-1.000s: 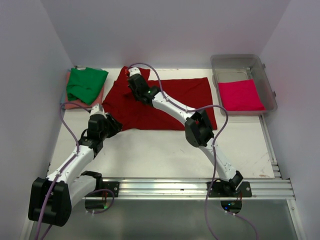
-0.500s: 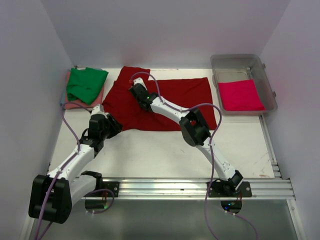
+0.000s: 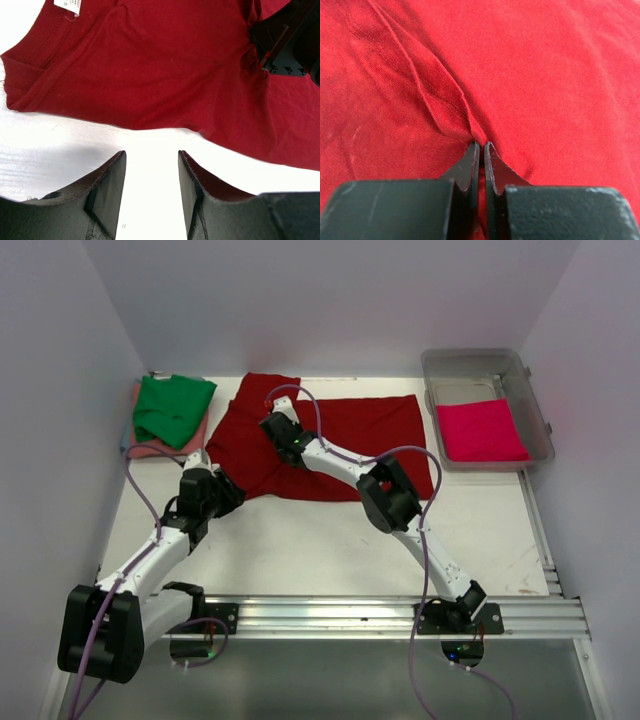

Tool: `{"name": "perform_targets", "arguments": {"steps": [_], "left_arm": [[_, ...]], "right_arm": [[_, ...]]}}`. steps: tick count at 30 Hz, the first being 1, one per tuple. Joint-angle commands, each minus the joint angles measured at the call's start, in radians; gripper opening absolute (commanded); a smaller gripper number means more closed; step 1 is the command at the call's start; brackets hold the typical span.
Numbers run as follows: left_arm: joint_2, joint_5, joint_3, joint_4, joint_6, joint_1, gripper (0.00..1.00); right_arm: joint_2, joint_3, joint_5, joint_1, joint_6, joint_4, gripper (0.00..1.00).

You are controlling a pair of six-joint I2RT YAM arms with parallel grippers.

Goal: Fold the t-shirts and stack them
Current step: Fold the tshirt

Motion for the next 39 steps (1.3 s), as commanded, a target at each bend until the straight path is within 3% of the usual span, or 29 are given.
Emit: {"name": "perform_targets", "arguments": {"steps": [1, 12, 22, 29, 30, 31, 32, 33, 39], "left_arm": [[-0.001, -0.002, 0.031, 0.025, 0.028, 0.004, 0.49], [0.002, -0.002, 0.037, 0.027, 0.031, 0.004, 0.49], [0.008, 0.000, 0.038, 0.025, 0.032, 0.004, 0.49], [0.008, 0.000, 0.042, 0.025, 0.036, 0.004, 0.49], [0.008, 0.000, 0.042, 0.027, 0.037, 0.004, 0.49], [0.008, 0.000, 0.042, 0.025, 0.037, 0.004, 0.49], [0.010, 0.000, 0.042, 0.025, 0.037, 0.004, 0.49], [0.010, 0.023, 0.043, 0.025, 0.040, 0.004, 0.49], [0.007, 0.037, 0.048, 0.079, 0.060, 0.004, 0.49]], "right_arm": [[-0.053, -0.004, 0.049, -0.005, 0.012, 0.042, 0.00], [-0.164, -0.042, -0.077, -0.005, 0.044, 0.050, 0.00], [-0.129, 0.036, -0.006, -0.012, 0.044, -0.024, 0.00], [-0.093, 0.081, 0.012, -0.049, 0.180, -0.095, 0.00], [-0.102, 0.061, -0.029, -0.057, 0.205, -0.069, 0.11], [-0.112, 0.039, -0.055, -0.069, 0.231, -0.053, 0.34], [-0.125, 0.012, -0.078, -0.090, 0.291, -0.044, 0.80], [-0.133, -0.001, -0.098, -0.095, 0.311, -0.044, 0.97], [-0.234, -0.176, -0.066, -0.089, 0.328, 0.068, 0.99]]}}
